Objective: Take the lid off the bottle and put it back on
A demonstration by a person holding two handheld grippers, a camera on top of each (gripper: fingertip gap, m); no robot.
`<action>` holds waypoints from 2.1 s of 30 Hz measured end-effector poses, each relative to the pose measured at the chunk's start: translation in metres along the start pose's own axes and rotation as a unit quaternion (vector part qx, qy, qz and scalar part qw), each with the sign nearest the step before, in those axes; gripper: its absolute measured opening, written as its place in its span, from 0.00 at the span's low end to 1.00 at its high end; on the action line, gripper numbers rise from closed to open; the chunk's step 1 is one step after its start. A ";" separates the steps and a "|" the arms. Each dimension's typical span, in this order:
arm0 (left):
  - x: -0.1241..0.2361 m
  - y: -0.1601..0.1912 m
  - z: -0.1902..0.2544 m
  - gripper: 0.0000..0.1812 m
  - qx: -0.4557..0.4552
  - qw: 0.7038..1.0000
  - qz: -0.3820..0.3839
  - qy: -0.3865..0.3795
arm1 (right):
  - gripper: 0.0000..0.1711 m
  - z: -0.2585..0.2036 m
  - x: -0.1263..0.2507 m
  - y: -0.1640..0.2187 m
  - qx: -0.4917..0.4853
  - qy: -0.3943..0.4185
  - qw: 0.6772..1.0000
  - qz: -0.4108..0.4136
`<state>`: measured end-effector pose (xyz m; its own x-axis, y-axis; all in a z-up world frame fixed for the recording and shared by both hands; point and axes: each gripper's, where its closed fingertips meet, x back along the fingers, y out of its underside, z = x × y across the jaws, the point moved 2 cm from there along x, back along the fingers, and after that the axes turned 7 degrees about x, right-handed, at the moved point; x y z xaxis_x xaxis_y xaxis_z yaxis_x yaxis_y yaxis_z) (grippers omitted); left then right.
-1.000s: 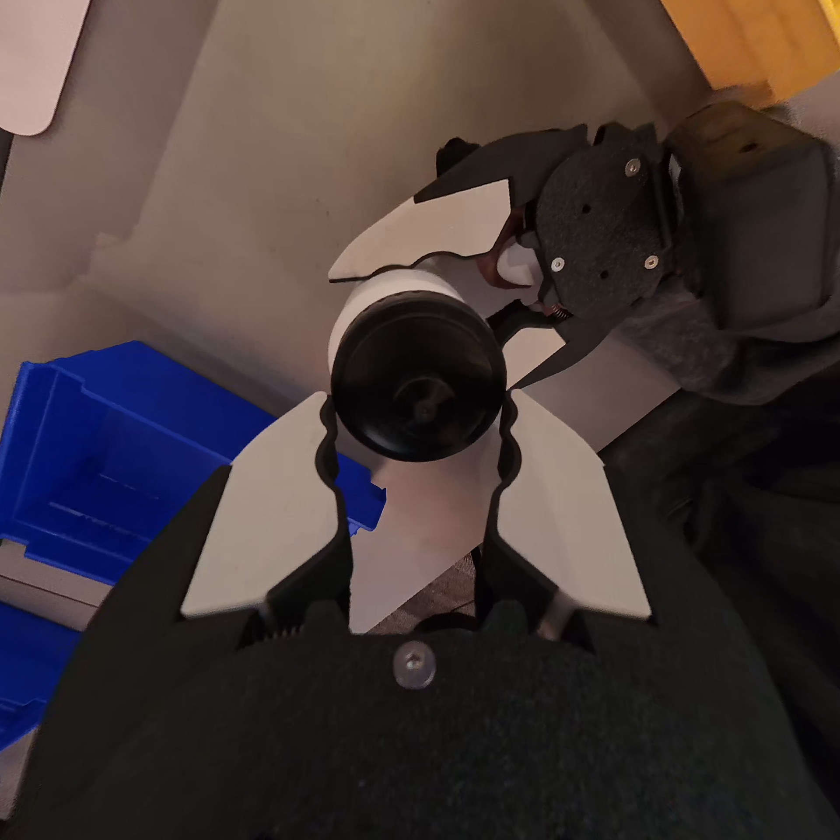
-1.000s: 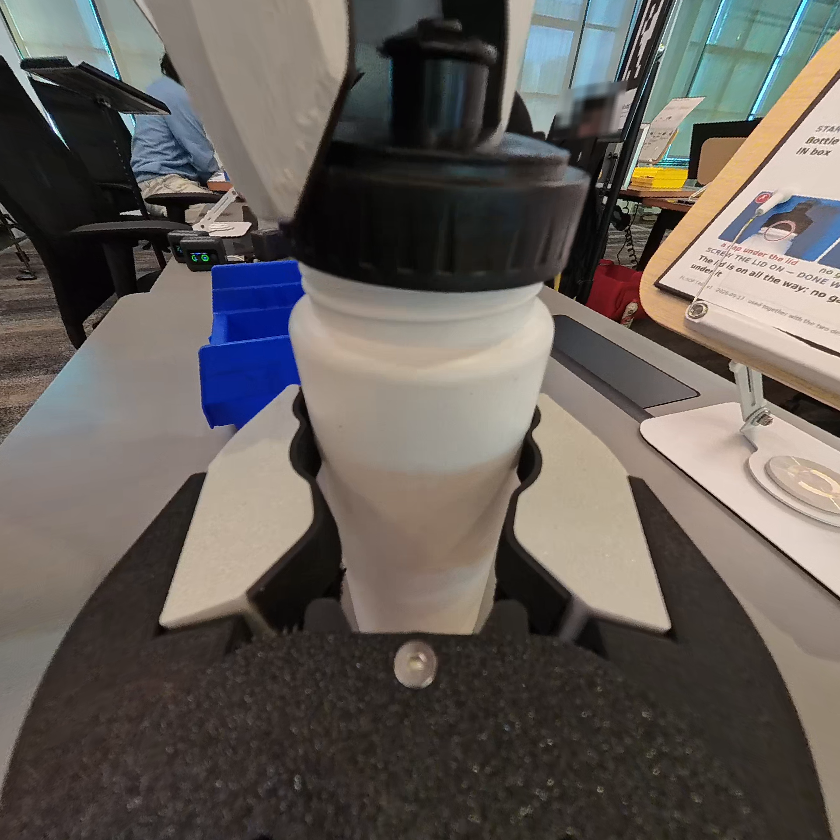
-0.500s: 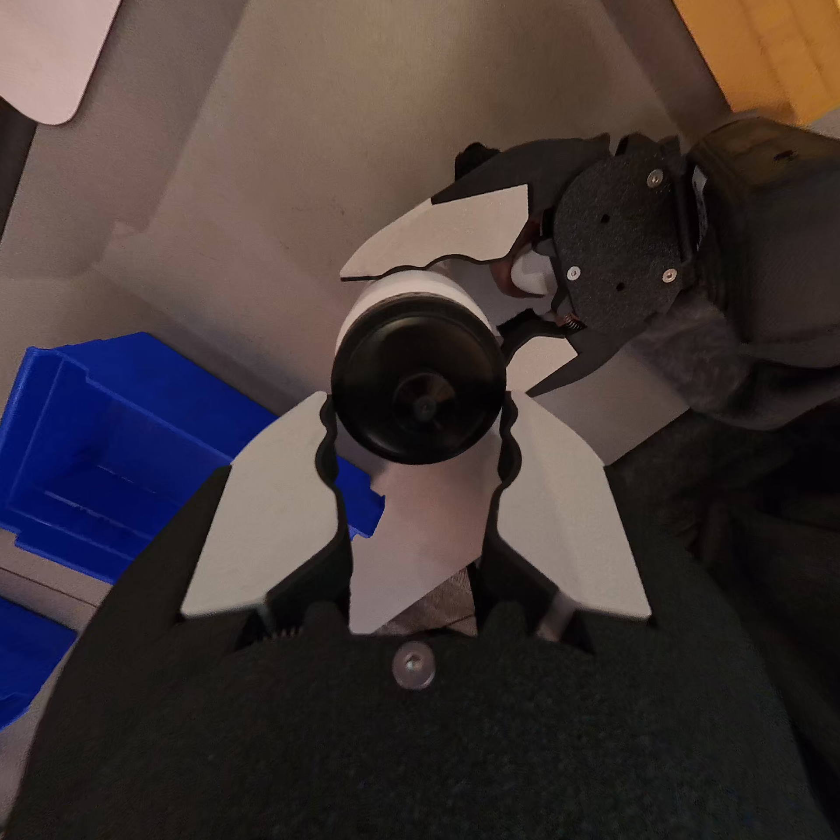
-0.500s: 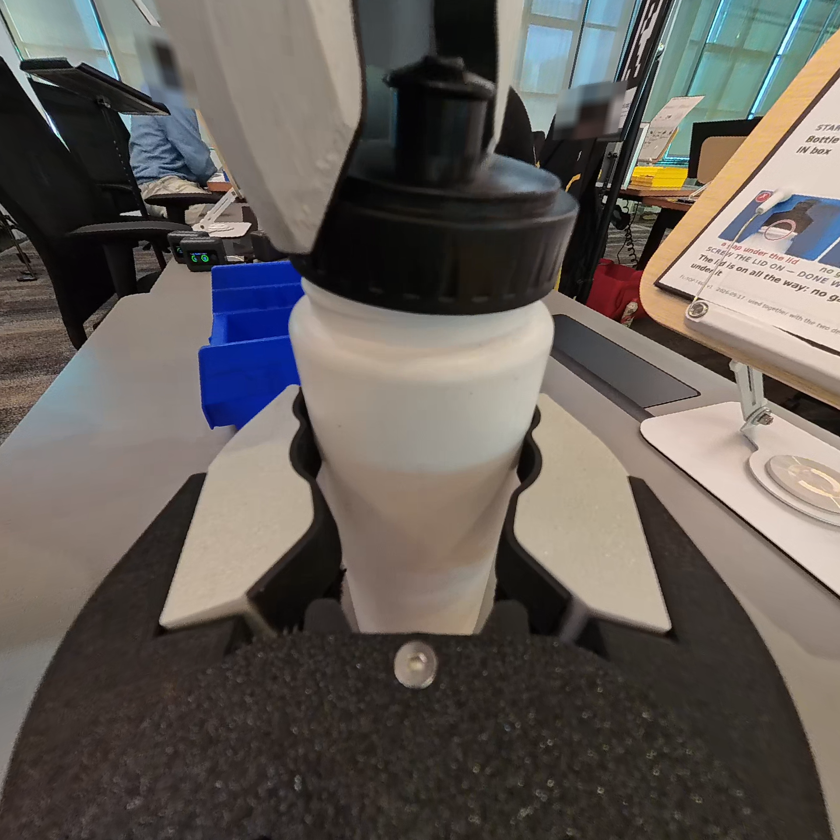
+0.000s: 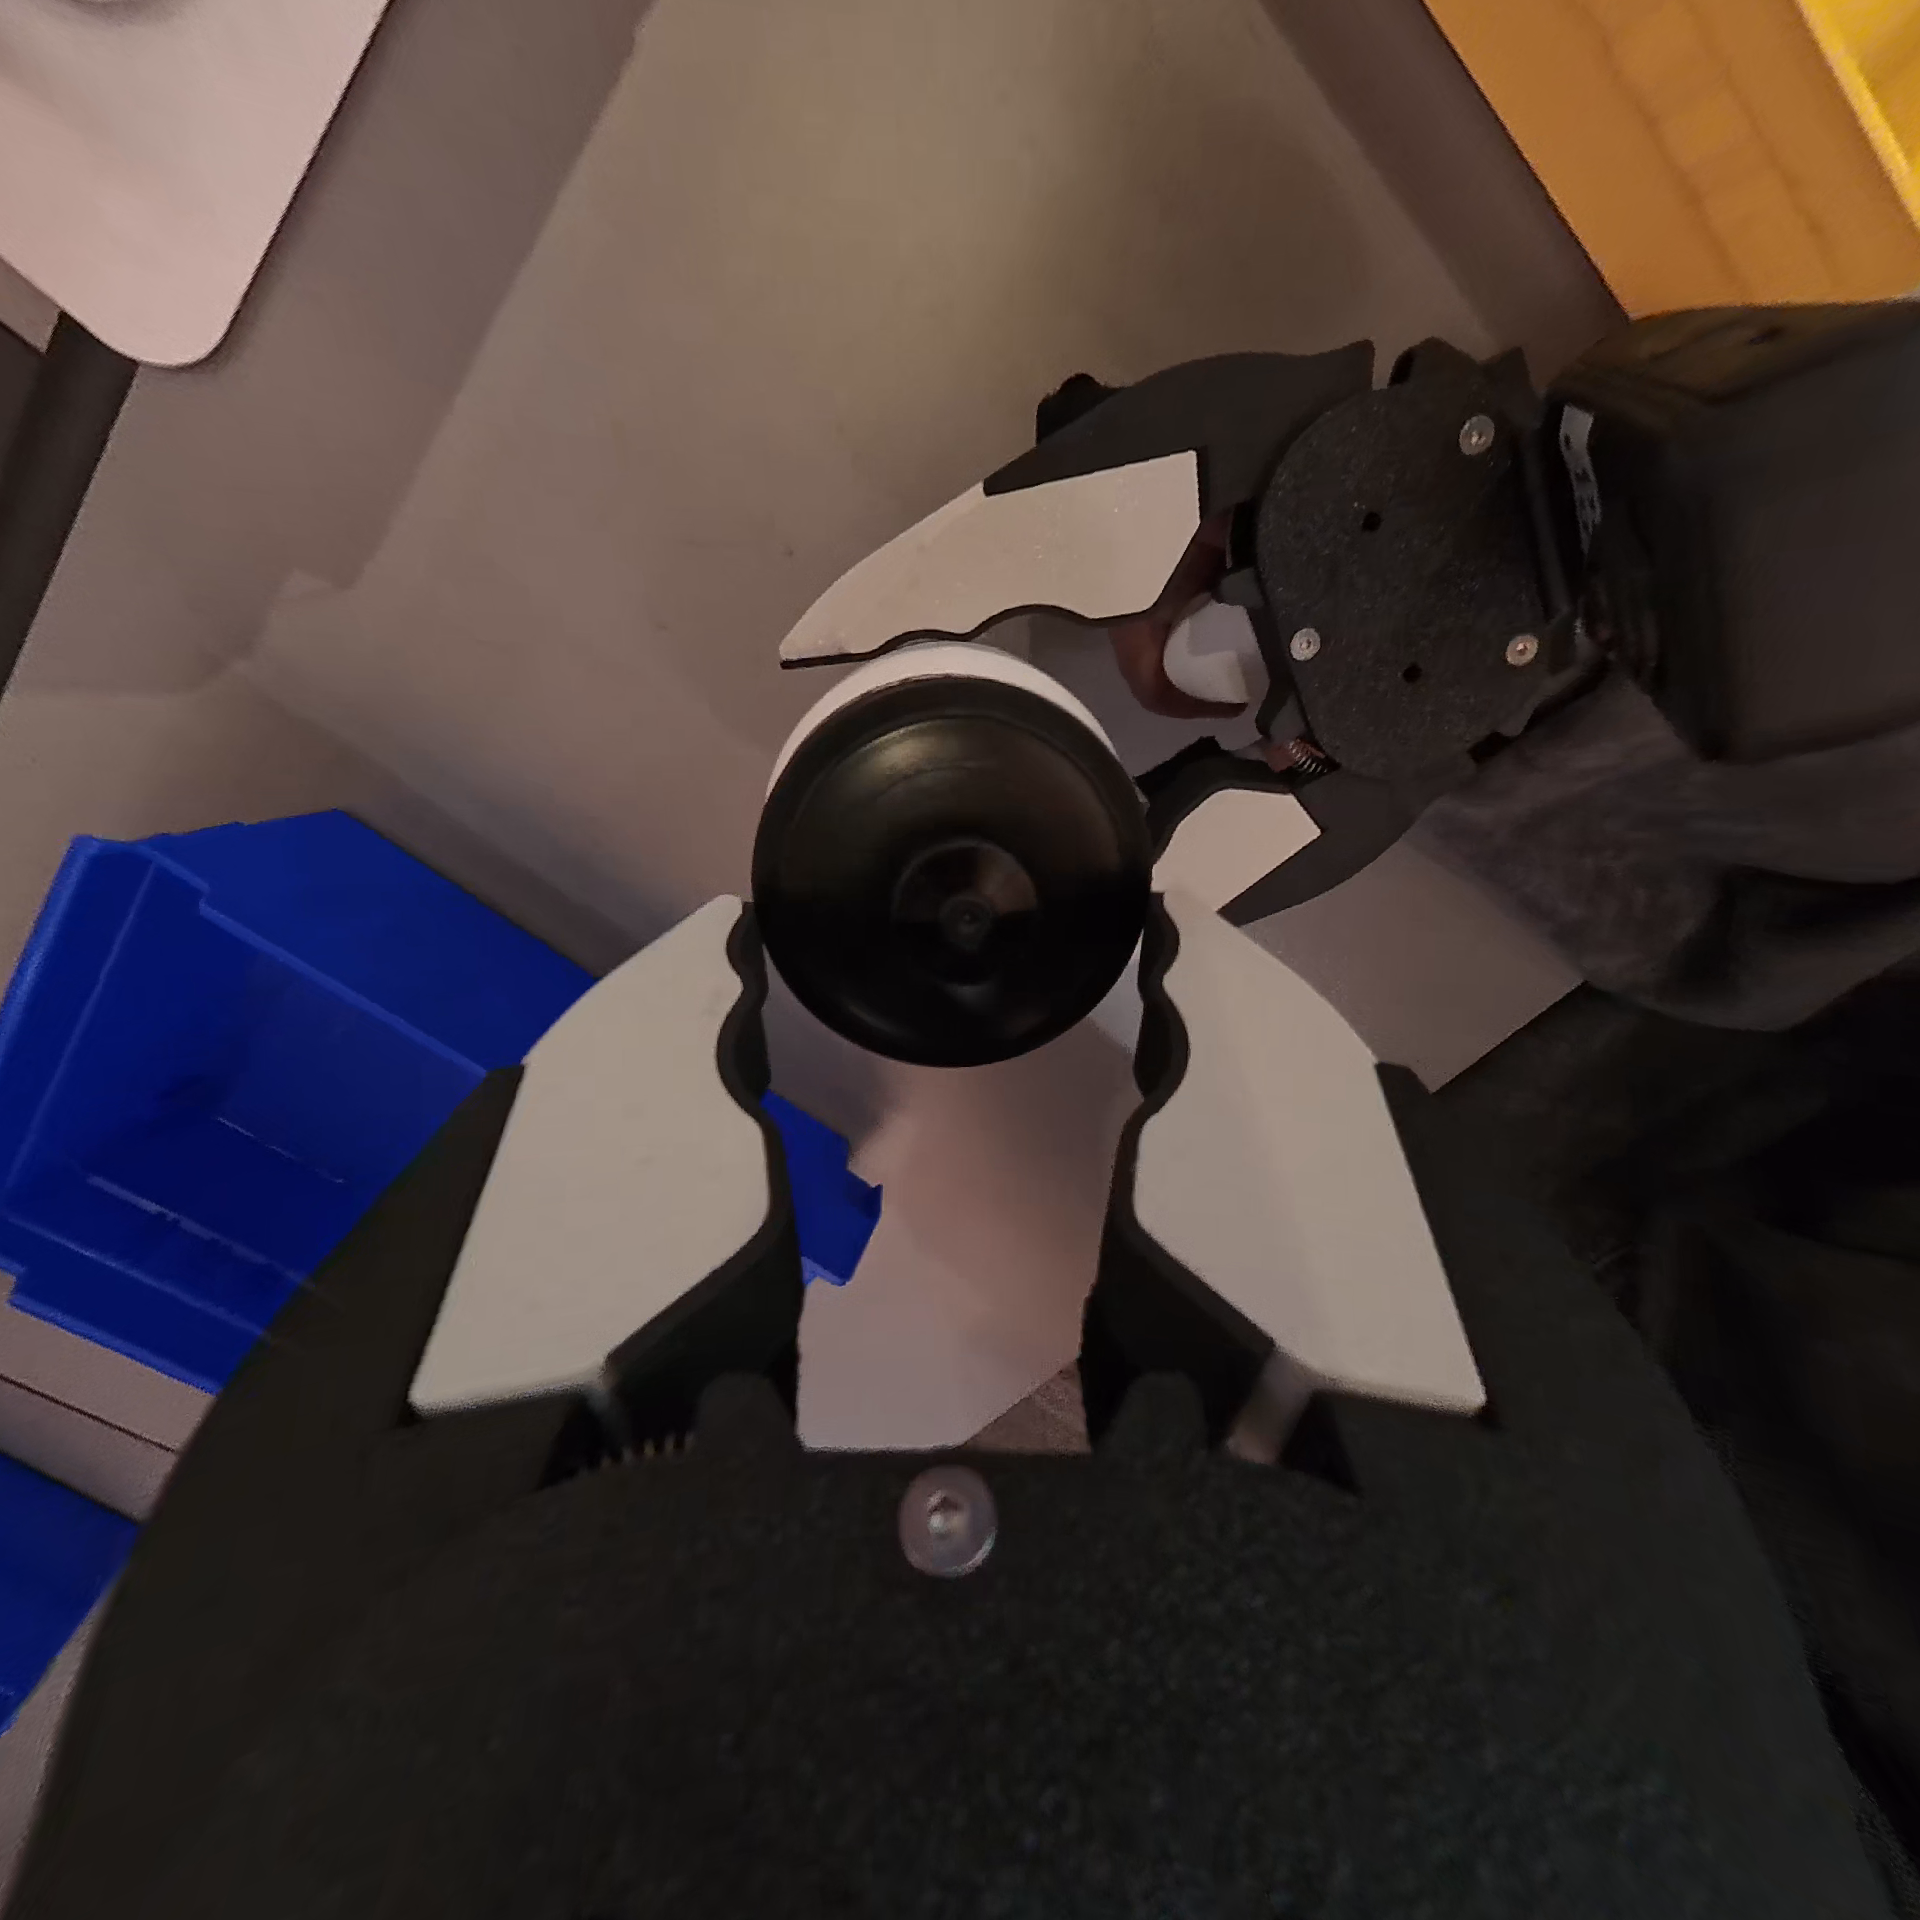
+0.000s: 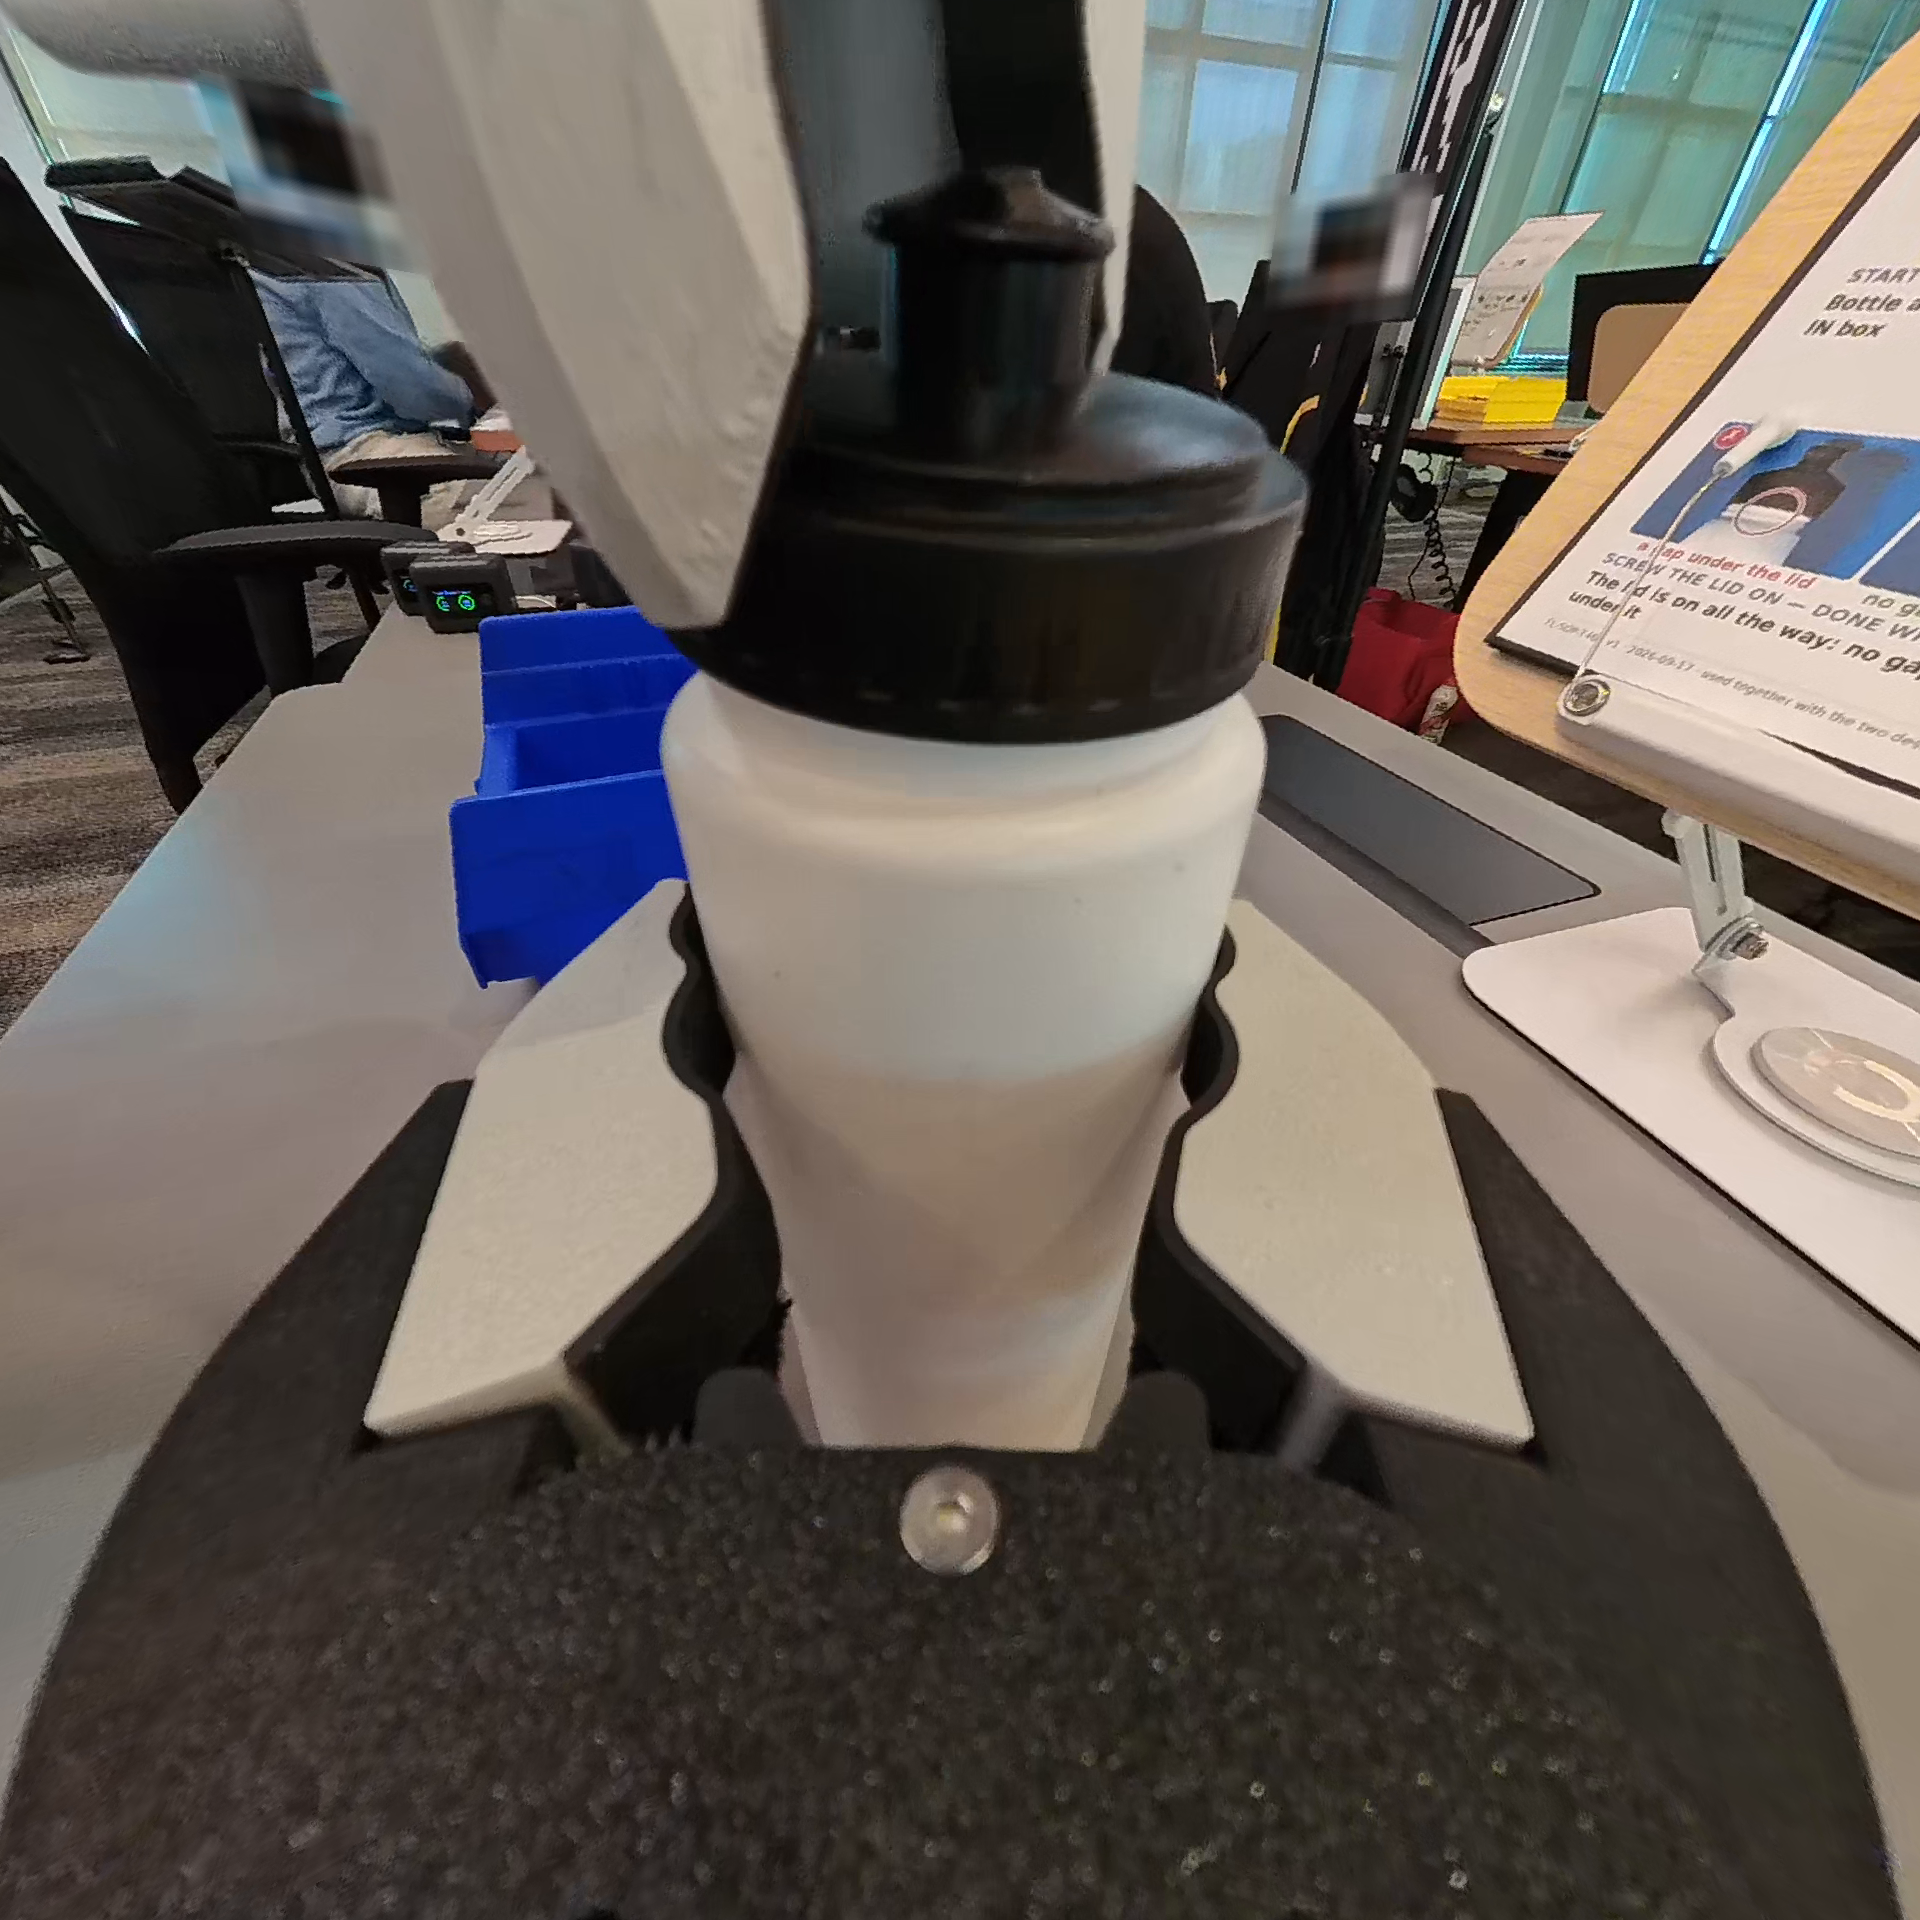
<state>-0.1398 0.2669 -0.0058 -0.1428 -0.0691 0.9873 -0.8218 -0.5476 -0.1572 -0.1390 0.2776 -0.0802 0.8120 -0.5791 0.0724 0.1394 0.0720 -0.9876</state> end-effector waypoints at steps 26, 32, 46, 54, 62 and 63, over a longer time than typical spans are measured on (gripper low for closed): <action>0.001 -0.002 0.000 0.38 0.001 0.995 0.095 0.014 | 0.51 -0.001 -0.001 0.000 -0.005 -0.006 1.000 0.005; 0.008 -0.004 0.002 0.38 -0.001 0.989 0.146 0.012 | 0.51 0.000 -0.001 0.000 -0.005 -0.006 1.000 0.006; 0.001 0.003 0.000 0.38 0.041 0.988 0.146 0.026 | 0.51 0.000 0.000 0.000 -0.006 -0.006 1.000 0.006; 0.001 0.000 -0.002 0.38 0.025 0.995 0.091 0.034 | 0.51 0.000 -0.001 0.000 -0.006 -0.006 1.000 0.006; 0.001 0.002 -0.002 0.38 0.034 0.993 0.103 0.044 | 0.51 0.000 -0.001 0.000 -0.006 -0.006 1.000 0.005; 0.000 0.002 -0.001 0.38 0.034 0.993 0.106 0.044 | 0.51 -0.001 -0.001 0.000 -0.006 -0.006 1.000 0.005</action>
<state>-0.1420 0.2671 -0.0057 -0.3593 -0.1171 0.9258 -0.7298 -0.5830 -0.3570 -0.1397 0.2775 -0.0803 0.8201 -0.5686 0.0646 0.1251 0.0680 -0.9898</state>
